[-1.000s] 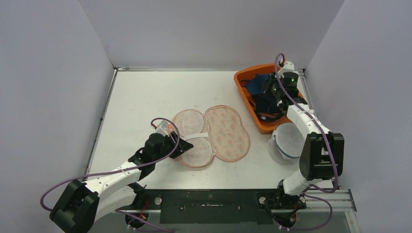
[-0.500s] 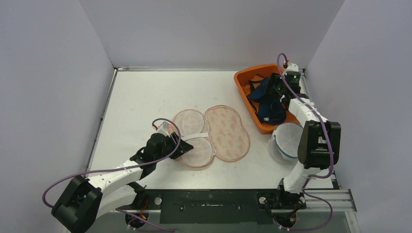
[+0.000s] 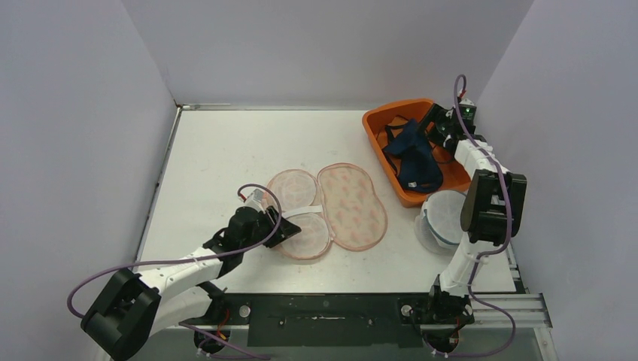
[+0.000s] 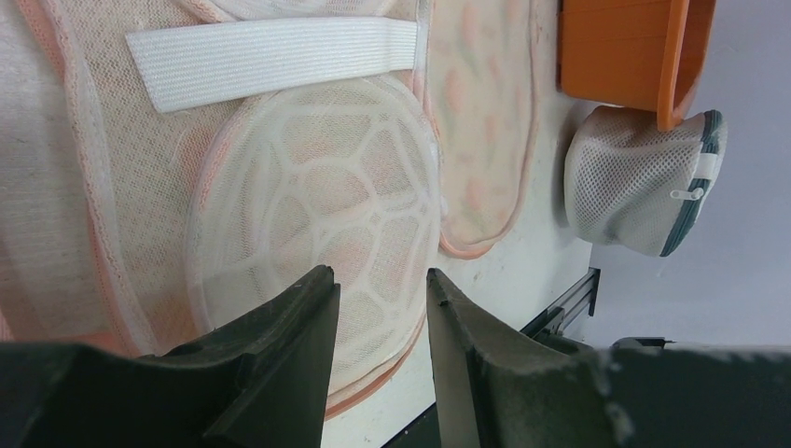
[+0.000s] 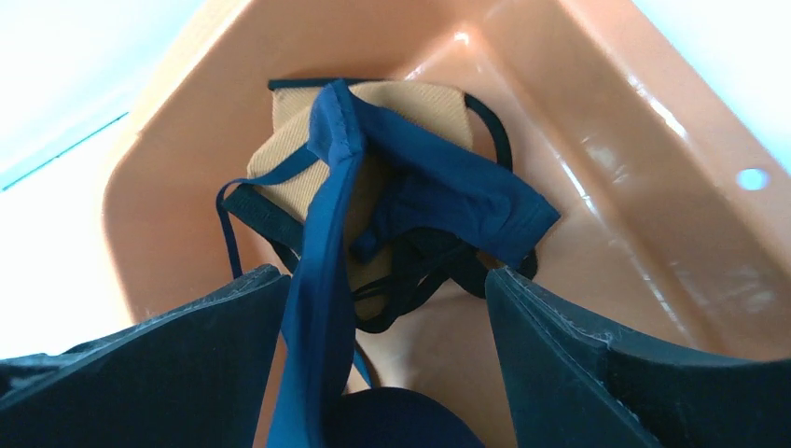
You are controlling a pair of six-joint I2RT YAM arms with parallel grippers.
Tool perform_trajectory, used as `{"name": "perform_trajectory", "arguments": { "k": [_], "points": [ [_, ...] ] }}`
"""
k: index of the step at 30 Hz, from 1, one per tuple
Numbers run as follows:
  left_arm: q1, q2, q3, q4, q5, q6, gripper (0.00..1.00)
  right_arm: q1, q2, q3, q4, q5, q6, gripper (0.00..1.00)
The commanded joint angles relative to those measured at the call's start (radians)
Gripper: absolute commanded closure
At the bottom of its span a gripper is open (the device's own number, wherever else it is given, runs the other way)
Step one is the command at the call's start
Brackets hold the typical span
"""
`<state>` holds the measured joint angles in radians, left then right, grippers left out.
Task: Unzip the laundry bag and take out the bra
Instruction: Adjust the bra in the bin.
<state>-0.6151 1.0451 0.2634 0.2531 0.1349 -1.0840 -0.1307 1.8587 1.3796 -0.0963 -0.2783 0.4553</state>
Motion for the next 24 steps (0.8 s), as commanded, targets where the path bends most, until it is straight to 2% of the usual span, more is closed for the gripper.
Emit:
{"name": "perform_trajectory", "arguments": {
  "k": [1, 4, 6, 7, 10, 13, 18, 24],
  "points": [
    [-0.01, 0.024, 0.02, 0.074, -0.009, 0.007, 0.62, 0.003, 0.053, 0.089, -0.034, -0.099, 0.089, 0.21],
    [-0.015, 0.037, 0.02, 0.083, -0.011, 0.004, 0.62, 0.004, 0.078, 0.112, -0.027, -0.126, 0.106, 0.24],
    [-0.017, 0.043, 0.02, 0.085, -0.013, 0.001, 0.62, 0.003, 0.09, 0.117, 0.003, -0.152, 0.126, 0.29],
    [-0.018, 0.046, 0.02, 0.085, -0.014, 0.0, 0.62, 0.003, 0.098, 0.121, 0.014, -0.167, 0.139, 0.36],
    [-0.019, 0.056, 0.023, 0.085, -0.012, -0.002, 0.62, 0.001, 0.102, 0.123, 0.029, -0.171, 0.15, 0.67],
    [-0.02, 0.059, 0.027, 0.085, -0.011, -0.003, 0.62, 0.002, 0.069, 0.083, 0.072, -0.158, 0.148, 0.82],
    [-0.03, 0.073, 0.034, 0.099, -0.003, -0.013, 0.62, 0.01, -0.017, 0.01, 0.146, -0.17, 0.081, 0.94],
    [-0.038, 0.076, 0.033, 0.099, -0.009, -0.012, 0.62, 0.012, -0.11, -0.114, 0.338, -0.267, 0.018, 0.95]
  ]
}}
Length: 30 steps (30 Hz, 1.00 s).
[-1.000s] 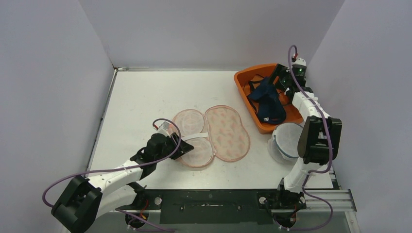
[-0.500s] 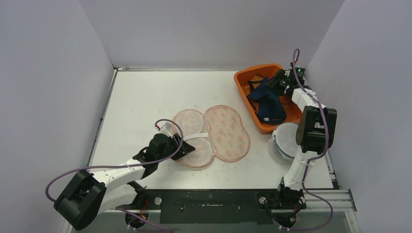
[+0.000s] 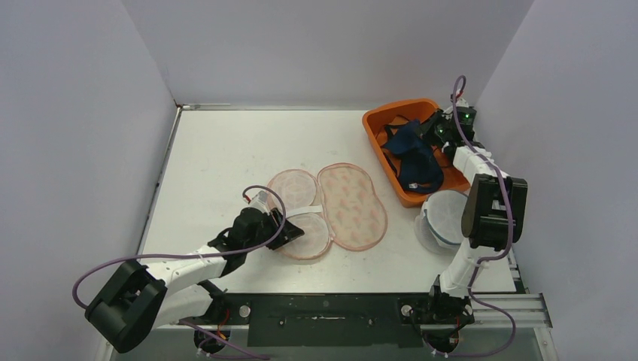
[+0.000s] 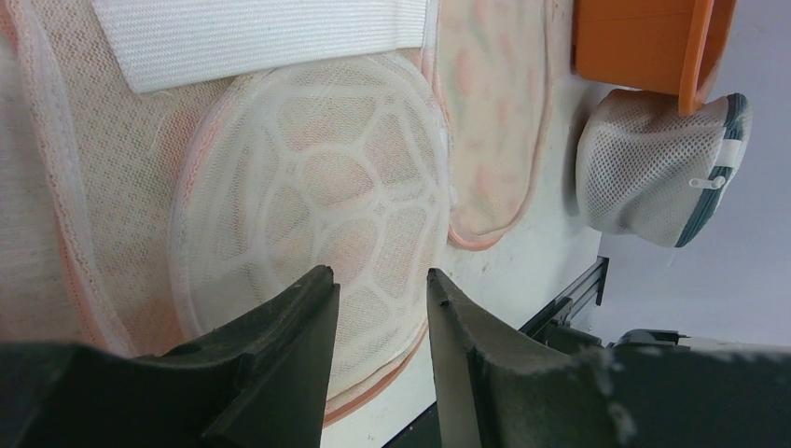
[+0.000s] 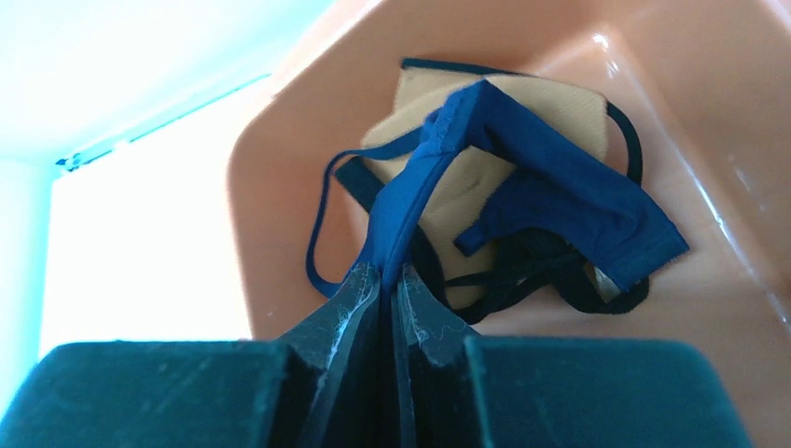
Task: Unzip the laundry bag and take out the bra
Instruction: Adjust the bra in the bin.
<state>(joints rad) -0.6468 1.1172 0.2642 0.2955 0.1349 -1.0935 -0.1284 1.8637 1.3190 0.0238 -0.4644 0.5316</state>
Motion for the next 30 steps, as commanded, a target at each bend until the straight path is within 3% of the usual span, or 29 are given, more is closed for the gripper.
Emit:
{"name": "perform_trajectory", "arguments": {
  "k": [1, 15, 20, 25, 30],
  "points": [
    [-0.007, 0.004, 0.032, 0.056, -0.01, -0.001, 0.62, 0.012, -0.129, -0.079, 0.27, -0.09, -0.059, 0.95],
    [-0.011, 0.028, 0.052, 0.04, -0.022, 0.028, 0.62, 0.014, -0.066, -0.137, 0.445, -0.148, -0.194, 0.95],
    [-0.011, 0.058, 0.06, 0.034, -0.026, 0.046, 0.62, 0.015, 0.013, -0.086, 0.411, -0.117, -0.276, 0.93],
    [-0.011, 0.089, 0.079, 0.033, -0.015, 0.059, 0.62, 0.015, 0.041, -0.072, 0.349, 0.011, -0.327, 0.54],
    [-0.014, 0.087, 0.09, 0.032, 0.002, 0.06, 0.62, 0.011, -0.035, -0.093, 0.355, 0.102, -0.304, 0.44]
  ]
}}
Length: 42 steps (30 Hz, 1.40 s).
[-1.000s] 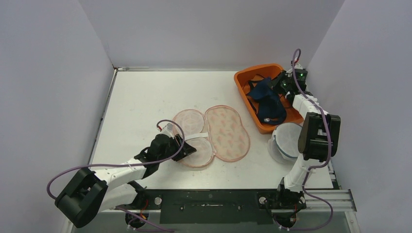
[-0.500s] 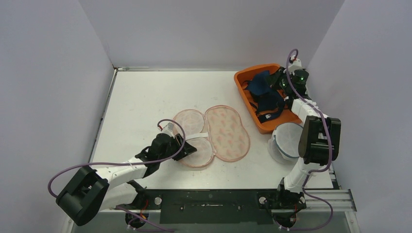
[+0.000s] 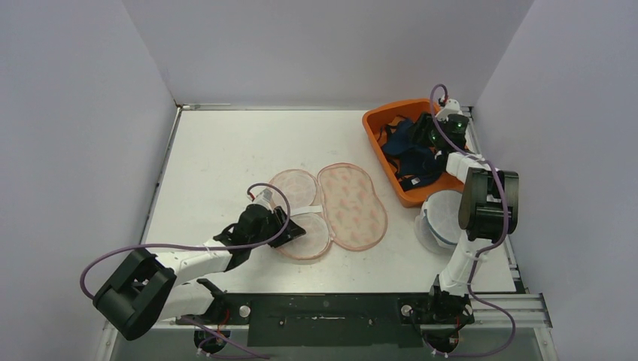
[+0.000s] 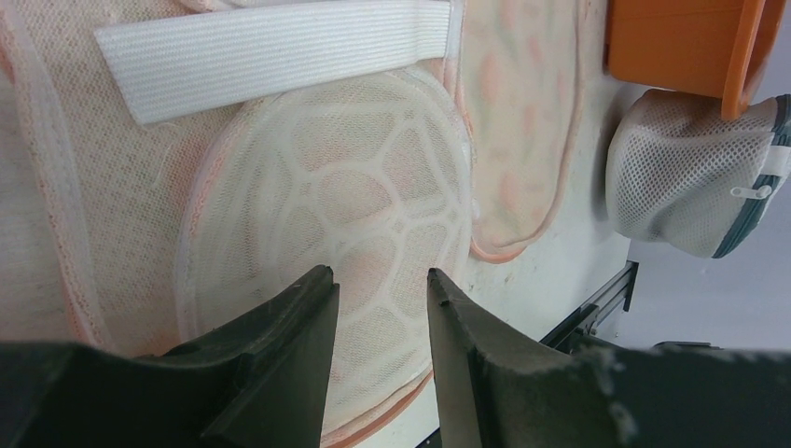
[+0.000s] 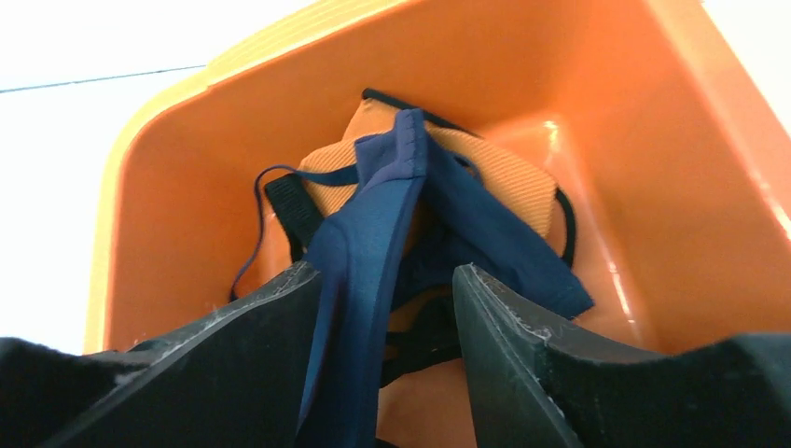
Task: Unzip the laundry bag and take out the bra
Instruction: Adjust the bra in the bin.
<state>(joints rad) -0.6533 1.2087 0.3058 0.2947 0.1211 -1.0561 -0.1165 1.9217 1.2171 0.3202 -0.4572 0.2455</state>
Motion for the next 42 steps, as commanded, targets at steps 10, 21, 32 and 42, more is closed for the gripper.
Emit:
{"name": "perform_trajectory", "arguments": {
  "k": [10, 21, 32, 42],
  "points": [
    [-0.039, -0.096, 0.019, 0.027, -0.016, -0.011, 0.61, 0.011, -0.121, 0.22, -0.217, 0.171, 0.148, 0.18],
    [-0.055, -0.125, 0.018, -0.001, -0.034, -0.008, 0.61, 0.059, 0.08, 0.458, -0.554, 0.053, 0.23, 0.14],
    [-0.064, -0.107, 0.01, 0.021, -0.038, -0.015, 0.61, 0.073, 0.13, 0.486, -0.584, 0.081, 0.21, 0.35],
    [-0.082, -0.083, 0.019, 0.038, -0.03, -0.019, 0.61, 0.061, -0.054, 0.255, -0.307, 0.081, 0.184, 0.87]
  ]
}}
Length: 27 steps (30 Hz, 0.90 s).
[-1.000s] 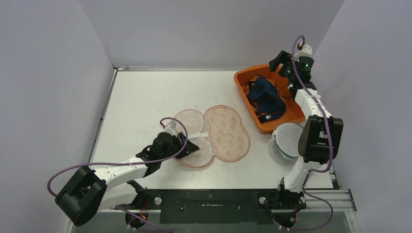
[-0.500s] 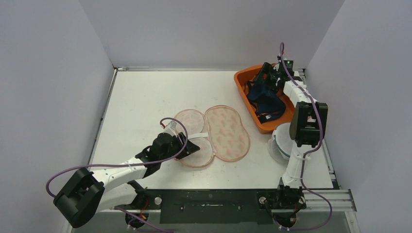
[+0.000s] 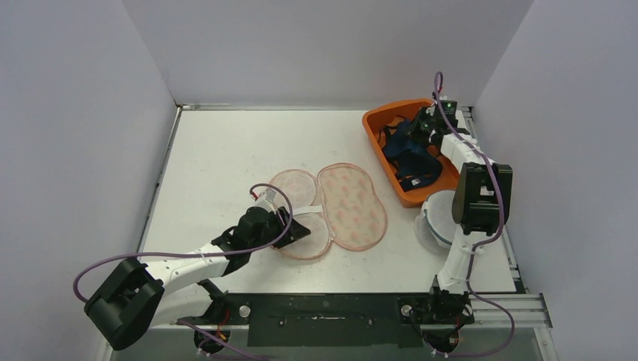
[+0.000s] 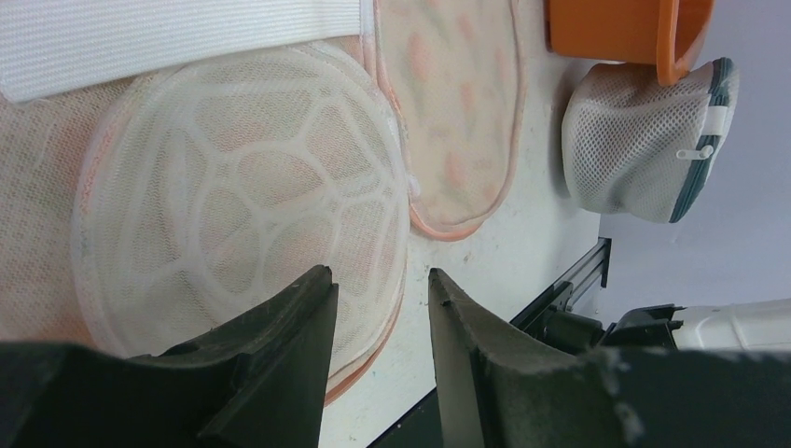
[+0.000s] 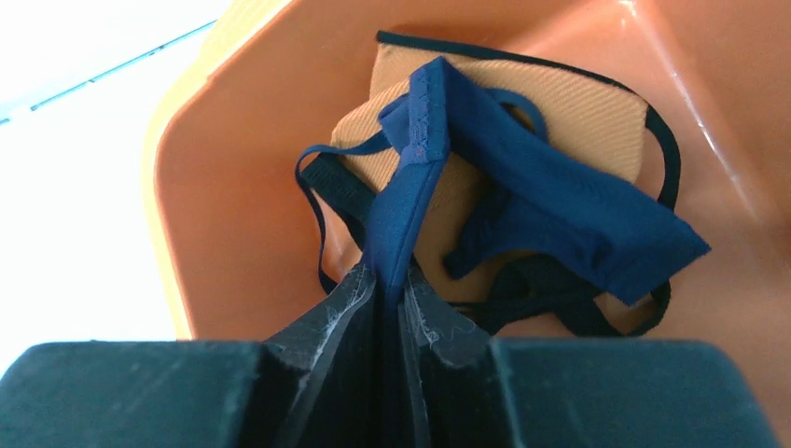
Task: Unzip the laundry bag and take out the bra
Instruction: Adjust the bra in the bin.
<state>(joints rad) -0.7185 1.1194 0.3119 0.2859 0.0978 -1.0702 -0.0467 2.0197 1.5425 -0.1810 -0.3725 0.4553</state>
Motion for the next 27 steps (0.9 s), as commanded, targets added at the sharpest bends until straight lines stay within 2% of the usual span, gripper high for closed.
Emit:
{"name": "perform_trajectory", "arguments": {
  "k": [1, 5, 12, 18, 25, 27],
  "points": [
    [-0.021, 0.007, 0.013, 0.046, -0.009, -0.005, 0.61, -0.009, -0.182, -0.111, 0.255, -0.026, -0.039, 0.88],
    [-0.038, -0.004, 0.012, 0.046, -0.02, -0.005, 0.61, -0.013, -0.31, -0.277, 0.494, -0.103, -0.08, 0.94],
    [-0.054, -0.02, 0.015, 0.034, -0.037, -0.002, 0.61, -0.03, -0.361, -0.346, 0.597, -0.203, -0.155, 0.95],
    [-0.056, -0.021, 0.012, 0.023, -0.048, 0.002, 0.61, -0.037, -0.281, -0.34, 0.654, -0.248, -0.211, 0.95],
    [-0.054, -0.01, 0.027, -0.008, -0.07, 0.027, 0.61, -0.036, -0.189, -0.291, 0.657, -0.205, -0.274, 0.94],
    [-0.053, 0.001, 0.036, -0.013, -0.078, 0.035, 0.61, -0.037, -0.155, -0.269, 0.649, -0.191, -0.282, 0.91]
  ]
}}
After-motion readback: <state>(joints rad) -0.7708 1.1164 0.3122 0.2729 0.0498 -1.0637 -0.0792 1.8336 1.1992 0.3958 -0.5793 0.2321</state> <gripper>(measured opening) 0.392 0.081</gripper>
